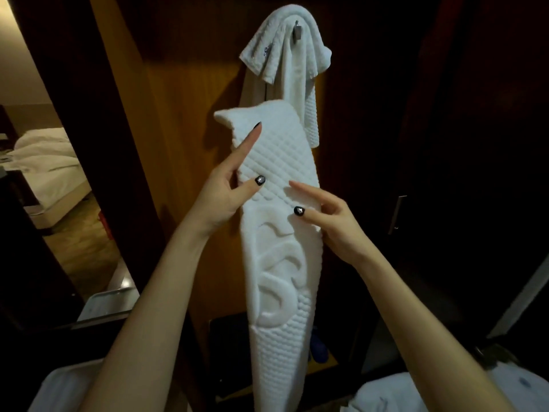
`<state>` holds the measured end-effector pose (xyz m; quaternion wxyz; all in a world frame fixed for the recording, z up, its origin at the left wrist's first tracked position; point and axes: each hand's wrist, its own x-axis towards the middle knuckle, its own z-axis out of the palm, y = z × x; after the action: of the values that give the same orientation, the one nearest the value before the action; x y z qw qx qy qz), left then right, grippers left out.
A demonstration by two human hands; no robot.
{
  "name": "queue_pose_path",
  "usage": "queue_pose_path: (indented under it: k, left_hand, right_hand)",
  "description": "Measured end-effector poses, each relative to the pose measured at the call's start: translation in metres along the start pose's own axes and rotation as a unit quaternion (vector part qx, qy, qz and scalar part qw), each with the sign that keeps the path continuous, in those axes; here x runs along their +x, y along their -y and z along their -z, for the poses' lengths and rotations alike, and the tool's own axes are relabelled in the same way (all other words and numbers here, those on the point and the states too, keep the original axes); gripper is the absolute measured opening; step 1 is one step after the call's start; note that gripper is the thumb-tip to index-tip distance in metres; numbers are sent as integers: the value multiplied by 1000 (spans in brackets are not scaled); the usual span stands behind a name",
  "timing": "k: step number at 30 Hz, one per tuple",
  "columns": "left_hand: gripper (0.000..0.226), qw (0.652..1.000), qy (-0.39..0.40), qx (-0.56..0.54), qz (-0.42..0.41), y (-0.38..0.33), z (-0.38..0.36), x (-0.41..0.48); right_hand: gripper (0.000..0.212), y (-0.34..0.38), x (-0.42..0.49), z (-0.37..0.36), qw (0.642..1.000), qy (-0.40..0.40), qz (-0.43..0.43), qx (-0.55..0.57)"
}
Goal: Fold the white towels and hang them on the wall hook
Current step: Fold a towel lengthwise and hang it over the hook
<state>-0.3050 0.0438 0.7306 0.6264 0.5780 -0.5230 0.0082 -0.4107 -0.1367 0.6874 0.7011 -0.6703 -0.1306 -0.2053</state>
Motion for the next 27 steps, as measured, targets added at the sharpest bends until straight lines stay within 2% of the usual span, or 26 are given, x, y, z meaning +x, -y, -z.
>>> queue_pose_path:
  k: [3,5,8,10,11,12,15,16,18,19,22,23,25,27]
  left_hand:
    - [70,999,-37,30,-11,-4,-1,13]
    - [67,996,-93,-11,14,-1,-4,14]
    - [41,968,-213,-99,92,14,-13,-5]
    - [19,956,-254,-89,115,33,-16,-30]
    - [15,958,-244,-82,125,43,-16,-43]
    - [20,961,-223,-80,143,52,-16,-57]
    - [78,952,-180,-99,227,67,-16,-88]
    - [77,952,-168,-99,237,71,-16,-95]
    - [52,956,-142,-81,242,74,-18,-104]
    - [50,957,-134,-71,246,71,-20,-106]
    - [70,969,-140,-22,204,64,-22,-107]
    - [70,974,-145,-7,176,61,-22,-107]
    - [44,976,-169,16,136,56,-22,-106]
    - [17,974,-183,-9,134,52,-22,-104]
  right_hand:
    - [34,7,8,-3,1000,-12,16,-12]
    - [34,9,14,-7,999,-24,23,-21]
    - [37,8,24,-8,1000,-27,4,-2]
    - [39,5,29,-7,999,-37,-7,16]
    - [40,3,31,-6,999,-43,-14,28]
    - [42,2,32,-5,998,-44,-21,42]
    - [46,-5,35,0,995,-35,-38,84]
    - [46,-7,35,1,994,-34,-44,90]
    - [47,-9,36,3,993,-31,-52,98]
    - [48,-10,37,4,993,-31,-55,103]
    - [48,-7,40,8,991,-40,-70,109]
    - [48,-6,41,9,991,-44,-74,105]
    - [47,-3,44,9,991,-52,-78,93]
    - [44,0,46,7,992,-56,-77,86]
